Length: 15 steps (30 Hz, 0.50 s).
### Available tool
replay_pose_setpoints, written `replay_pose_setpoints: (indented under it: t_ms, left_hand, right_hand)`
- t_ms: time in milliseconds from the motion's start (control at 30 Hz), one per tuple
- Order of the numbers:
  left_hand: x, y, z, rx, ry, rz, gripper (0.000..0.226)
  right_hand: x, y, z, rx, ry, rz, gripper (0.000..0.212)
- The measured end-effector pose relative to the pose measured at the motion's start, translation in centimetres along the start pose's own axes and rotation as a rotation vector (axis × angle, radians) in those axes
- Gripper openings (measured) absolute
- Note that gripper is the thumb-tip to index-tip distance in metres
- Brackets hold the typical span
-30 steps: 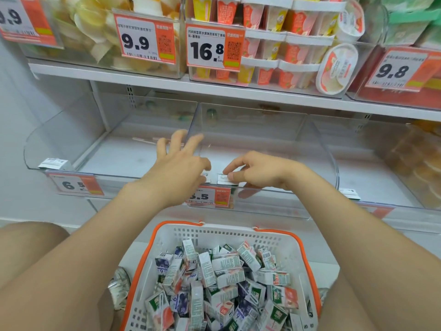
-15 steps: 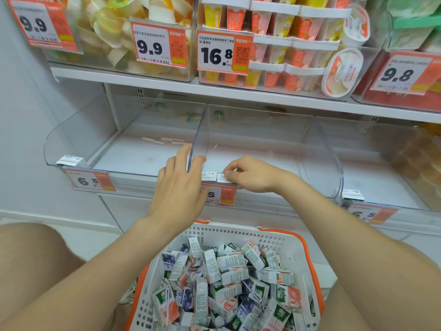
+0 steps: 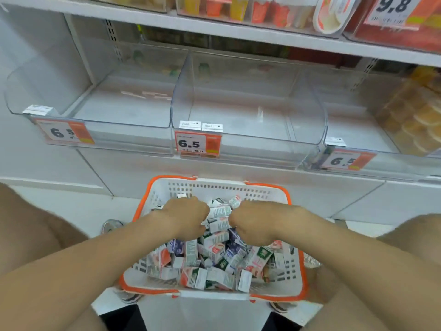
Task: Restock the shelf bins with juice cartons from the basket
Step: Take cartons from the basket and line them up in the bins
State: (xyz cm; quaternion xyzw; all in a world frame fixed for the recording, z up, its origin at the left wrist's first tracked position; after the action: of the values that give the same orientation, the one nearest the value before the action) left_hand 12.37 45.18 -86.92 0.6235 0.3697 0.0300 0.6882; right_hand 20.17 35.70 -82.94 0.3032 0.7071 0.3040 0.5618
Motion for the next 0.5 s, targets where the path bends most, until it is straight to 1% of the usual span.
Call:
replay_pose_setpoints:
  t_ms: [100, 167, 233, 267, 367, 400, 500]
  left_hand:
    - [1.1, -4.9, 1.9, 0.037, -0.068, -0.150, 0.024]
    - [1.5, -7.2, 3.2, 0.013, -0.125, -0.215, 0.028]
    - [1.5, -9.1, 4.4, -0.023, -0.163, -0.274, 0.033]
    - [1.4, -9.9, 5.1, -0.032, -0.173, -0.296, 0.035]
    - [1.5, -12.5, 7.0, -0.012, -0.190, -0.327, 0.038]
    - [1.5, -13.1, 7.5, -0.001, -0.196, -0.323, 0.035]
    - [1.6, -14.2, 8.8, 0.036, -0.211, -0.295, 0.024]
  right_hand:
    - [0.7, -5.1, 1.2, -0.041, -0.006, -0.116, 0.013]
    - [1.2, -7.7, 1.9, -0.058, 0.017, -0.144, 0.011]
    - [1.9, -9.8, 2.2, -0.070, 0.074, -0.121, 0.008]
    - [2.2, -10.9, 2.0, -0.080, 0.115, -0.103, 0.012]
    - [3.1, -14.7, 0.3, -0.146, 0.292, -0.092, 0.038]
    - [3.2, -15.6, -0.3, -0.171, 0.341, -0.070, 0.041]
    - [3.3, -16.7, -1.4, -0.304, 0.431, 0.063, 0.036]
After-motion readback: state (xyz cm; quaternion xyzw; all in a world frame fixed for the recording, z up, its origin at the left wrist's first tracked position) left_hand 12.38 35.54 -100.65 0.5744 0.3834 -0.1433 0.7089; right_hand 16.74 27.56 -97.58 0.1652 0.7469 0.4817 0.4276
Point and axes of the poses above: each hand's wrist, its own x-axis towards the middle knuckle, its own y-axis out of the back of the hand, z = x × y, the point moved 9 cm from there along x, towards the middle knuckle, and after that the axes turned 12 degrees about y, right-handed, at the moved point
